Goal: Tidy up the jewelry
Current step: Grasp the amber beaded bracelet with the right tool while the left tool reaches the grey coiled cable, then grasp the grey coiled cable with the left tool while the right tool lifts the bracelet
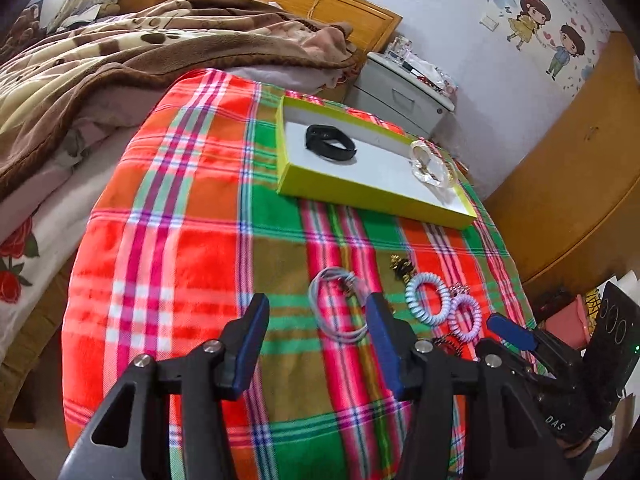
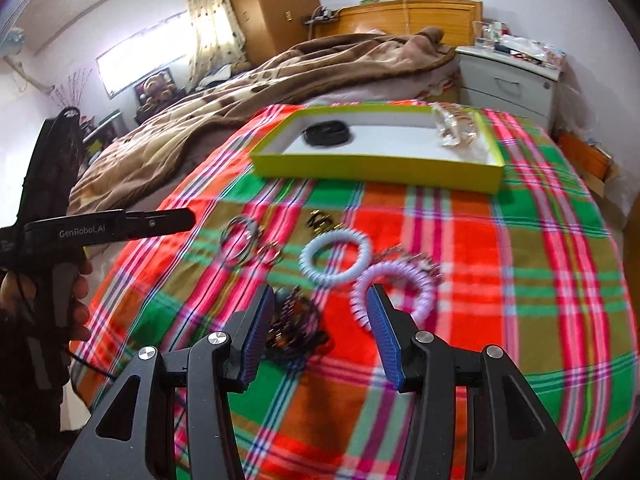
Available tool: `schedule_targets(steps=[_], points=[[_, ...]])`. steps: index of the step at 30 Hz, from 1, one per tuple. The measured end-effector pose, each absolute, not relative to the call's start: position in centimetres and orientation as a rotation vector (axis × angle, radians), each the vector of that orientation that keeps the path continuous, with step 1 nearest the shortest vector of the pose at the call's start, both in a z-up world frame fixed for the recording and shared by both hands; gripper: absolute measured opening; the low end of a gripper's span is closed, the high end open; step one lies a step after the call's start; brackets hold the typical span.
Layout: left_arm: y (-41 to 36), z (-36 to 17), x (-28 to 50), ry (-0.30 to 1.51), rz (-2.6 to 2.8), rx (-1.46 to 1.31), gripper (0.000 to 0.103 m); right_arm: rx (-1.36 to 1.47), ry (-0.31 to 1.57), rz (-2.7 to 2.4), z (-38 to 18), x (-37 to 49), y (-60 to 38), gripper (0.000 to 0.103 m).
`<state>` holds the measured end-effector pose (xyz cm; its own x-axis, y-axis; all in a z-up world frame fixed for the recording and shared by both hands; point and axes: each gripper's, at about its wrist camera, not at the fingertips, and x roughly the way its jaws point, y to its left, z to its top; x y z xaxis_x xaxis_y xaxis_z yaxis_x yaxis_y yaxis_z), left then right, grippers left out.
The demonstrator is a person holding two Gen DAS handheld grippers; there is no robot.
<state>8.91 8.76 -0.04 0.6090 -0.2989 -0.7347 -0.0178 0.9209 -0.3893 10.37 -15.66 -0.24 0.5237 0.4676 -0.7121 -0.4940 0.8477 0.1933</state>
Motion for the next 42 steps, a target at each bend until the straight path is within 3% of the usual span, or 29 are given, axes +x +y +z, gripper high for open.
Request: schedule_targets(steps=[6, 9, 15, 19, 42], points=[[8.7, -1.1, 8.3, 0.961, -0.184, -0.380, 0.056, -0.048, 0.851, 0.597, -0.9, 9.8, -14.4, 0.042], [8.4, -2.0, 8.5, 1.012, -0.182, -0.390, 0.054, -0.081, 0.868, 0.597, -1.5, 9.7, -13.7, 0.029], [8.0, -2.0, 8.2, 1.012, -0.186, -0.387, 0.054, -0.100, 0.867, 0.608, -1.6, 9.5, -12.9, 0.019], [7.8, -2.0, 8.4, 1.018, -0.179, -0.372, 0.054, -0.122, 0.850, 0.606, -1.4, 9.2, -12.6, 0.007], [6.4, -2.0, 11.2, 1.015, -0.124, -0.236, 0.054, 0.038, 0.786, 0.665, 0.9, 9.5, -14.5, 0.006]])
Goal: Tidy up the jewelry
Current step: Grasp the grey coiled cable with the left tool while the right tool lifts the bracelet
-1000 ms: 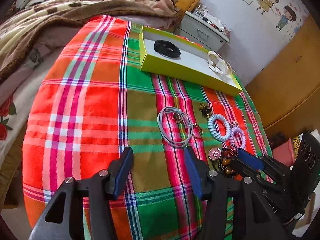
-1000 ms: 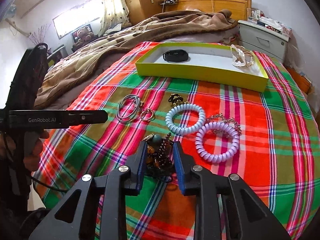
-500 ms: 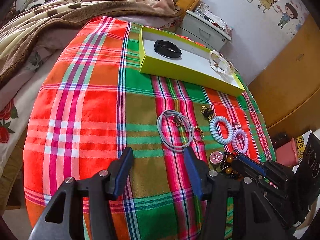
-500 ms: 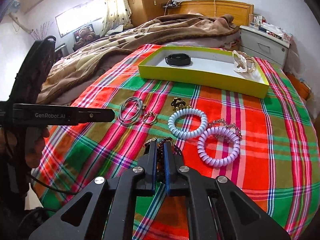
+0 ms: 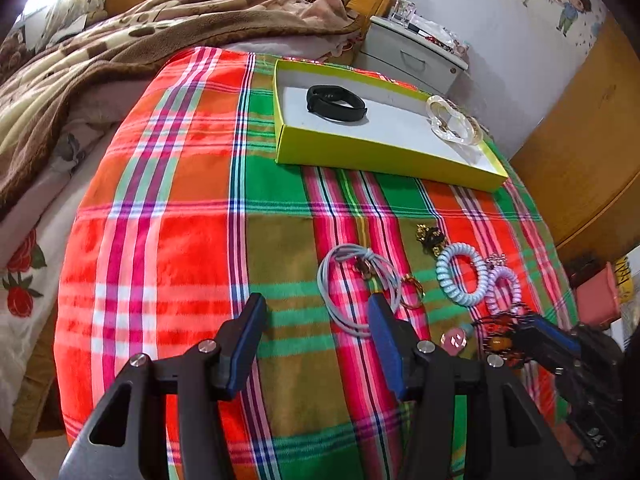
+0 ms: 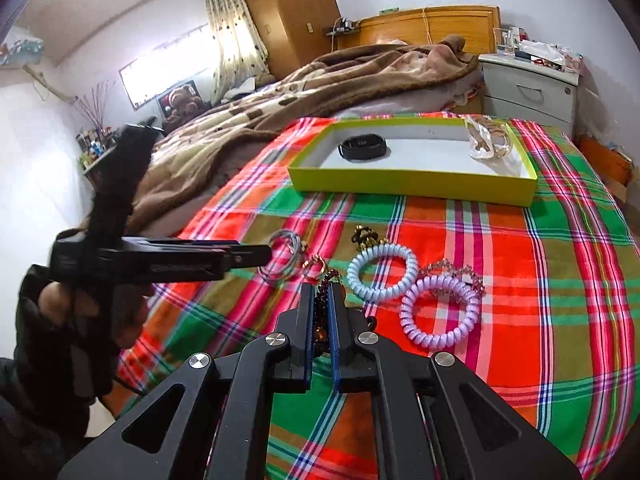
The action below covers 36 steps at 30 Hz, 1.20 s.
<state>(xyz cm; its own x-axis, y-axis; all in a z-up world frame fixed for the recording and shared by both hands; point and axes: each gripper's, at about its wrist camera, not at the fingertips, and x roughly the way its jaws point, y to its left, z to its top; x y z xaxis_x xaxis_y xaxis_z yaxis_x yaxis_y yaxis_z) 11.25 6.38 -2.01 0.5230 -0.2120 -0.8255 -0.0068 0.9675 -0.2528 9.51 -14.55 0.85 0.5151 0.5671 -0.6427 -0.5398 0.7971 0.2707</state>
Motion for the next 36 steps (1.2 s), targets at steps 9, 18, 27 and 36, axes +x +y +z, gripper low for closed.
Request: schedule_targets(steps=[9, 18, 27, 36], points=[[4.3, -2.3, 12.4, 0.992, -0.042, -0.037, 0.045, 0.126, 0.749, 0.710, 1.6, 9.9, -15.6, 0.006], [4.7, -2.2, 12.4, 0.956, -0.014, -0.018, 0.008, 0.393, 0.813, 0.809, 0.5, 12.1, -17.2, 0.006], [5.4, -2.2, 12.4, 0.962, -0.046, -0.092, 0.004, 0.463, 0.794, 0.843, 1.0, 12.3, -17.3, 0.006], [5.7, -2.3, 12.2, 0.970, -0.077, -0.159, 0.004, 0.607, 0.895, 0.825, -1.3, 13.8, -18.6, 0.006]])
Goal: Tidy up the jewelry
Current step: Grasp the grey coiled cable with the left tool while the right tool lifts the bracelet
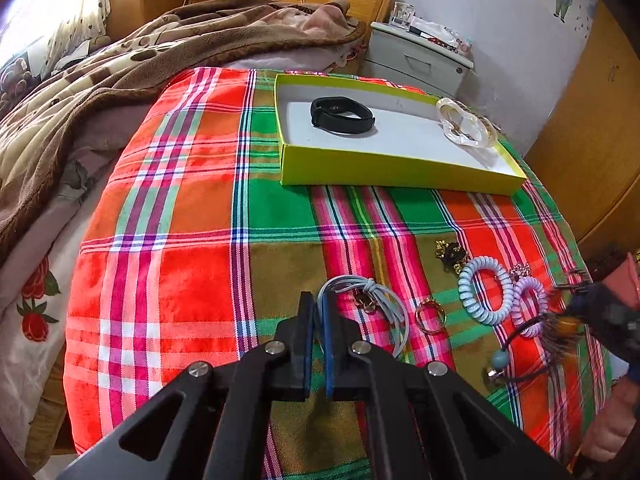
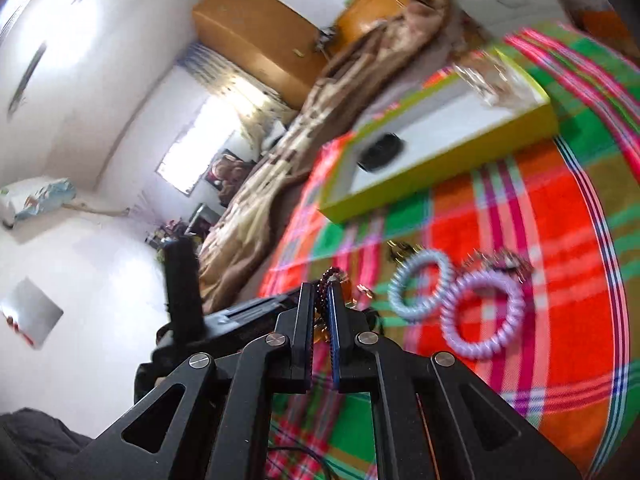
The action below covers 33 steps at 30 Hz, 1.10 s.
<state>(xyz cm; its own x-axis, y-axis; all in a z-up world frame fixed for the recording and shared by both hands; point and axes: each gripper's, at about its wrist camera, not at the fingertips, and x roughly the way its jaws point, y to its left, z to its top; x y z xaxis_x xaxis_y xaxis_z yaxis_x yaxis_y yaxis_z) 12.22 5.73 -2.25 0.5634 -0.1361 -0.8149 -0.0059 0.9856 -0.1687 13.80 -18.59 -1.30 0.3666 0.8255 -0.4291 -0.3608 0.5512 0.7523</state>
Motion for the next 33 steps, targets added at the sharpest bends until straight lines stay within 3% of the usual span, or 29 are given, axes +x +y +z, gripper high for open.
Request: schedule_targets(steps=[10, 20, 23, 27, 33], points=[[5.7, -2.3, 12.2, 0.971, -0.079, -0.156, 0.004, 0.738, 0.893, 0.719, -1.8, 13.6, -23.5, 0.006], [5.6, -2.3, 12.3, 0.971, -0.078, -0.154, 0.005, 0.688, 0.939, 0.569, -3.4, 13.2, -25.4, 0.009], [5.6, -2.3, 12.3, 0.968, -0.078, -0.148, 0.005, 0.580, 0.920, 0.479, -3.2, 12.1, -26.1, 0.011], [5.5, -2.3, 12.4, 0.967, -0.078, -0.142, 0.005, 0.324, 0.863, 0.361, -1.3, 10.8, -25.2, 0.029], [5.4, -2.3, 12.4, 0.965, -0.069, -0.136, 0.005, -0.078, 0.755, 0.454, 0.5, 8.0, -20.0, 0.030]])
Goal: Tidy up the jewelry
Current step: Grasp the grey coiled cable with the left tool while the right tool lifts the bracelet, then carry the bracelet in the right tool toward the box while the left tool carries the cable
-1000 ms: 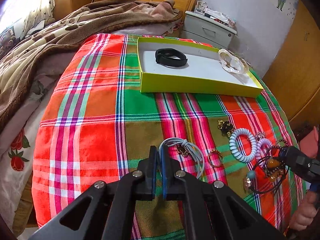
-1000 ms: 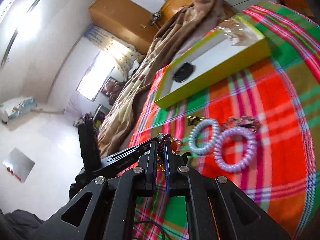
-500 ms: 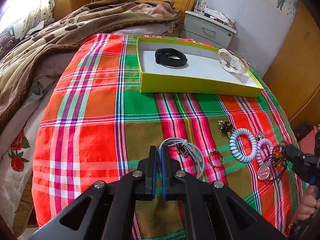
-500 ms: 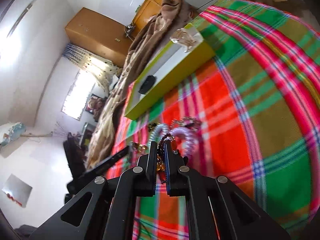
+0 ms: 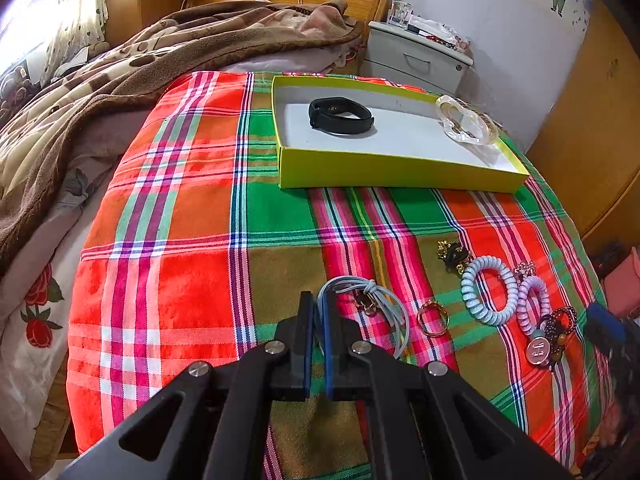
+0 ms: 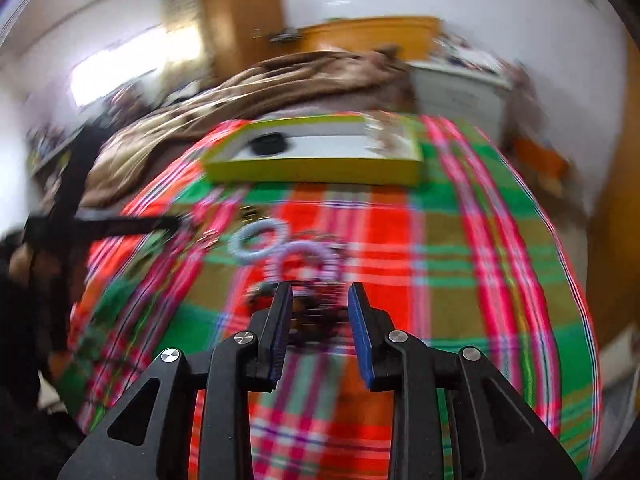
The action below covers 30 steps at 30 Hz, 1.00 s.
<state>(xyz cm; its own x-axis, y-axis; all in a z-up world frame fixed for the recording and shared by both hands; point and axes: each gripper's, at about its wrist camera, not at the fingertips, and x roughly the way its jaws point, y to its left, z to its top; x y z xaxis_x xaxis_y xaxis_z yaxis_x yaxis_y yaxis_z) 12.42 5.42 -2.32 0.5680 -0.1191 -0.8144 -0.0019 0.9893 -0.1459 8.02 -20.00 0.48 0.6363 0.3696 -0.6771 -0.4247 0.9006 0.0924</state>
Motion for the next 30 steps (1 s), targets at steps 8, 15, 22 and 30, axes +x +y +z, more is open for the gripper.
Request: schedule_targets(steps=[8, 15, 22, 30], points=[[5.7, -2.3, 12.4, 0.968, -0.077, -0.149, 0.005, -0.209, 0.824, 0.474, -1.1, 9.1, -17.5, 0.030], [5.7, -2.4, 12.4, 0.968, -0.081, -0.158, 0.005, -0.227, 0.854, 0.404, -1.2, 9.5, -17.8, 0.026], [5.8, -2.3, 12.5, 0.967, -0.082, -0.167, 0.005, -0.180, 0.836, 0.394, -0.7, 9.3, -18.4, 0.016], [6.1, -1.9, 12.1, 0.955, -0.088, -0.185, 0.004, 0.061, 0.799, 0.458, 1.5, 9.9, -21.3, 0.016]])
